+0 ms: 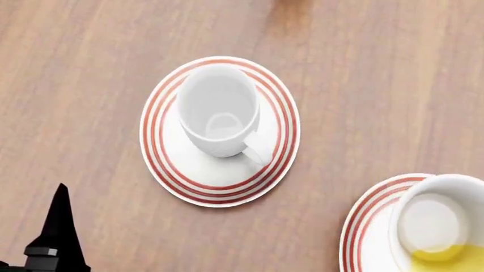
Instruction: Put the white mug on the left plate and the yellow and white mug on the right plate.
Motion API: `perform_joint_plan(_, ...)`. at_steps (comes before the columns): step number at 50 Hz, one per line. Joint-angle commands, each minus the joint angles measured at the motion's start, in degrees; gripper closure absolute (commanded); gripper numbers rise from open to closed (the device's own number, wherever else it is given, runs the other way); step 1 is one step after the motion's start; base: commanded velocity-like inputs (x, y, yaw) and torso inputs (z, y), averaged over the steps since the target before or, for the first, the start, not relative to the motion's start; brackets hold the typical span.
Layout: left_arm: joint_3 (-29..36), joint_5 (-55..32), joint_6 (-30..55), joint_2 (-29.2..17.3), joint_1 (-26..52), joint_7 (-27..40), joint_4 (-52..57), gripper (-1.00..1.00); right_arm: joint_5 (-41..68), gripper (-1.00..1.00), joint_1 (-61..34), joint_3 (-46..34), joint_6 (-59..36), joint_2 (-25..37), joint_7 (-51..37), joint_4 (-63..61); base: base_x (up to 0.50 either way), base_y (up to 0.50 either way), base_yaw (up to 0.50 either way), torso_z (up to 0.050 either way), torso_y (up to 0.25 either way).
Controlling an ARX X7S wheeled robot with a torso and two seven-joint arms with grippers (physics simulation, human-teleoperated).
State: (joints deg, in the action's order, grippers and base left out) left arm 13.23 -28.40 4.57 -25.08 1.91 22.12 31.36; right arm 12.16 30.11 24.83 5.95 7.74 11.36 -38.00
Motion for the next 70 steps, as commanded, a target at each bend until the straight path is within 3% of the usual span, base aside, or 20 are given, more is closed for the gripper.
perform_joint_plan(1,-0.08,-0.28,0.11,-0.17,0.16,0.22,0.10,-1.00,1.21,1.00,1.99,0.49,2.17,-0.13,0.05,1.72,0.00,0.00,0.00,0.000,0.000)
perform_joint_plan(46,0.25,-0.26,-0.27,-0.66,-0.13,0.77,0.43,-1.00,-0.81,1.00,-9.85,-5.64,6.16,1.13,-1.02,26.85,0.00,0.00,0.00,0.000,0.000)
perform_joint_plan(69,0.34,-0.66,0.20,-1.05,0.12,1.27,1.05,-1.00,-1.70,1.00,-11.32,-6.36,7.34,1.31,-2.96,31.13,0.00,0.00,0.00,0.000,0.000)
perform_joint_plan(70,0.33,-0.63,0.04,-1.03,0.05,1.22,0.94,-1.00,-1.32,-1.00,-11.12,-6.21,7.21,1.29,-3.07,30.52,0.00,0.00,0.00,0.000,0.000)
